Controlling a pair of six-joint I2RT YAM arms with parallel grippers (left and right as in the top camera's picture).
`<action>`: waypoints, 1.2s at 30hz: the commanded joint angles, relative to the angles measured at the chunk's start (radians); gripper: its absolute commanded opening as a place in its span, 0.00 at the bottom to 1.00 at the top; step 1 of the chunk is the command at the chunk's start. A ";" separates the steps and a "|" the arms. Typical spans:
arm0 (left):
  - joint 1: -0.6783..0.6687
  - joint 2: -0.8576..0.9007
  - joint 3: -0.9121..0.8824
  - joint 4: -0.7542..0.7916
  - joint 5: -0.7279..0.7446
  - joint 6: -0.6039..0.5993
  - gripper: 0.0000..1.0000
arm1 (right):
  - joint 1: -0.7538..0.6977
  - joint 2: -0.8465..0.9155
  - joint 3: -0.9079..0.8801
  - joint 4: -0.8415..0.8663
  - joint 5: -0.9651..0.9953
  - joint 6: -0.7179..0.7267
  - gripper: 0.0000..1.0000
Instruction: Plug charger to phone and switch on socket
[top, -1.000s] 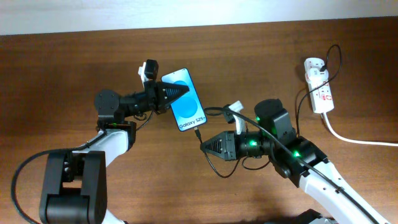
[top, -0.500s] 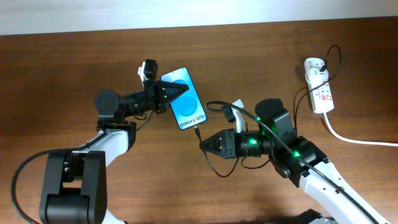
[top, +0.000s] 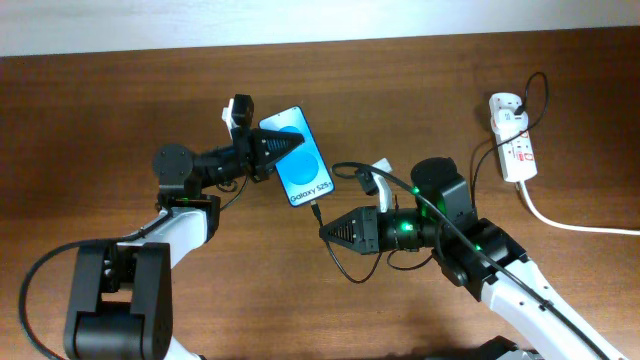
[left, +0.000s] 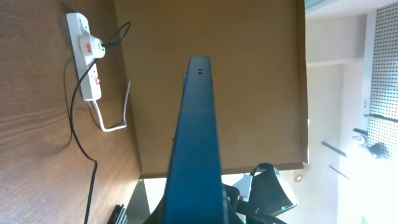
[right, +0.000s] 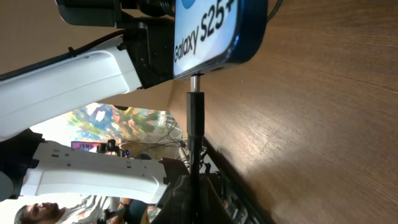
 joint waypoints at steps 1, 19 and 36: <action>-0.009 0.000 0.021 0.012 0.078 -0.001 0.00 | 0.007 0.003 -0.001 0.018 0.011 0.004 0.04; 0.024 0.000 0.021 0.040 0.075 -0.039 0.00 | 0.008 0.003 -0.001 0.007 0.040 0.001 0.04; 0.024 0.000 0.021 0.040 0.050 -0.010 0.00 | 0.032 0.003 -0.001 0.006 -0.009 0.004 0.04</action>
